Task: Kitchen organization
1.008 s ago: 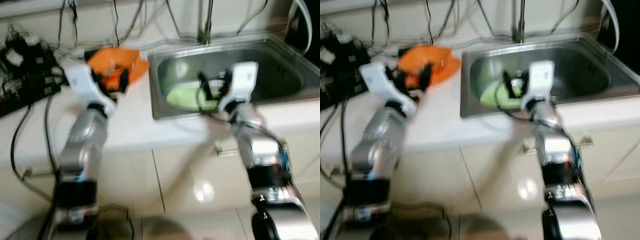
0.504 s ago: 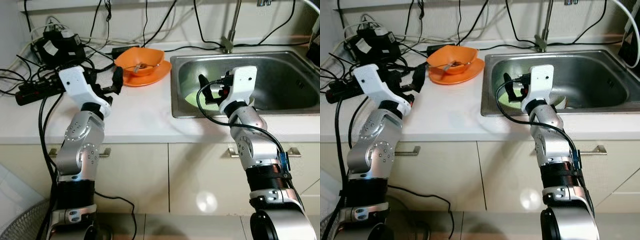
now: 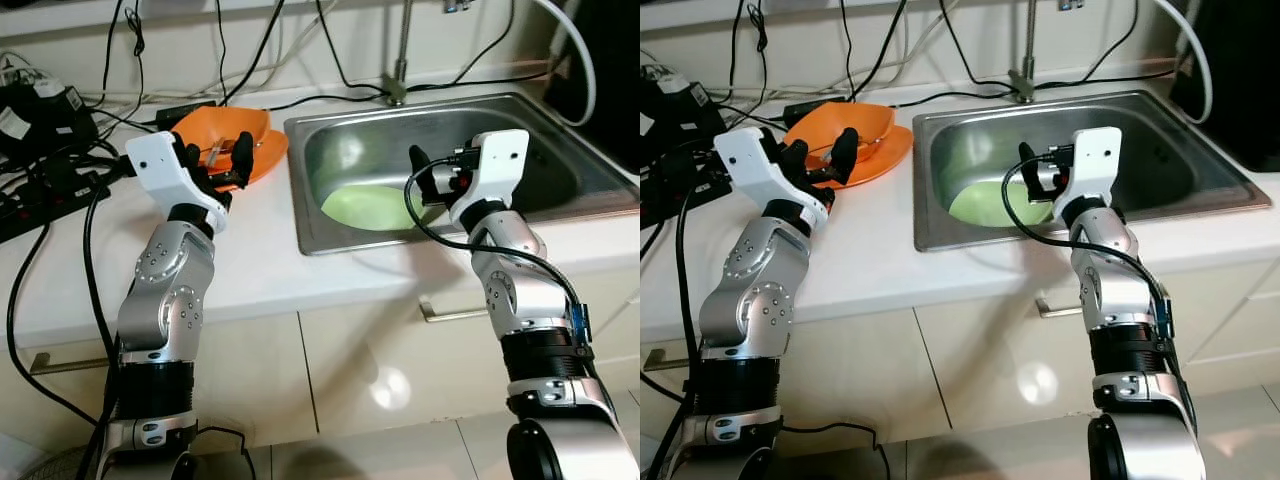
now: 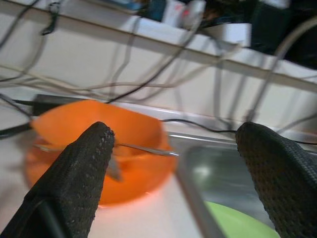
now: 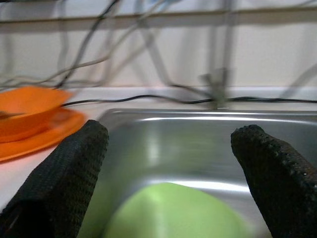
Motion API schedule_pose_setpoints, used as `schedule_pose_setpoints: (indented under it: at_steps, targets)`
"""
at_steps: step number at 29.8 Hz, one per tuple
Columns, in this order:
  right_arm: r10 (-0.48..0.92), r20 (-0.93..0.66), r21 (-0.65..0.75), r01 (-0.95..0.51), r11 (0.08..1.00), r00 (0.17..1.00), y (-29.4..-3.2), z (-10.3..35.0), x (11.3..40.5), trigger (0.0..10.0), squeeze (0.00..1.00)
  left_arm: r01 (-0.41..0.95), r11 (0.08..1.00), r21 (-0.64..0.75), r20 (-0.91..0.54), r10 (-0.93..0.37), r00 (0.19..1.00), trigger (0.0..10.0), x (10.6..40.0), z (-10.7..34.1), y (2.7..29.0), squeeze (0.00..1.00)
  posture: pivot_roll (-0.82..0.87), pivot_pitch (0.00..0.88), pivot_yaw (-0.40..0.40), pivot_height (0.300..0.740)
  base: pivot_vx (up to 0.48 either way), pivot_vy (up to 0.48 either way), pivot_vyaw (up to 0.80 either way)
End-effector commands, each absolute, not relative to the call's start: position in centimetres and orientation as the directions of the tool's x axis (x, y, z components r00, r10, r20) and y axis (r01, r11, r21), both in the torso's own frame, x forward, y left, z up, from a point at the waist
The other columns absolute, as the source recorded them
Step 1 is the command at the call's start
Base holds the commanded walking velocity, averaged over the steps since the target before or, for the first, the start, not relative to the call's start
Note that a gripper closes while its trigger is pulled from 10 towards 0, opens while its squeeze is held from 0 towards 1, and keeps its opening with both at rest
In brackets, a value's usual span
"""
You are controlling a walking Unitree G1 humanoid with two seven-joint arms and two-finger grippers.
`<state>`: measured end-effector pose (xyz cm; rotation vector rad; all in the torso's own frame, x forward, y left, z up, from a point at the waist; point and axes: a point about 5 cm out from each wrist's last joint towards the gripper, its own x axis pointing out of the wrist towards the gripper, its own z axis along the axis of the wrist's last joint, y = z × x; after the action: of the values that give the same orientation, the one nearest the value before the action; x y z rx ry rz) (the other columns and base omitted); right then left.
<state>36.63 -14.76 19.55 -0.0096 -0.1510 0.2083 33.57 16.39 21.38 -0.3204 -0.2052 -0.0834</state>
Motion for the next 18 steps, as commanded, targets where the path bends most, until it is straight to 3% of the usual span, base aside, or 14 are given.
schedule_pose_setpoints:
  at_steps: [1,6,18]
  targets:
    - [0.209,0.163,-0.033,-0.207,0.978,0.964,-14.7,20.02,36.59,10.0,0.0,0.101,0.952,-0.288,0.227,-0.035,0.973,10.0,33.39,21.75,16.72,0.0,-0.09,0.0,0.096,0.74,0.424,0.0,0.0]
    - [0.211,0.163,-0.034,-0.208,0.978,0.964,-14.71,19.99,36.55,10.0,0.0,0.101,0.952,-0.288,0.247,-0.028,0.969,10.0,33.26,21.98,16.7,0.0,-0.09,0.0,0.096,0.74,0.407,0.0,0.0]
    - [0.214,0.157,-0.04,-0.21,0.977,0.964,-14.71,19.93,36.56,10.0,0.0,0.067,0.957,-0.283,0.253,0.007,0.967,10.0,33.16,22.05,17.04,0.0,-0.08,0.0,0.09,0.74,0.0,0.0,0.0]
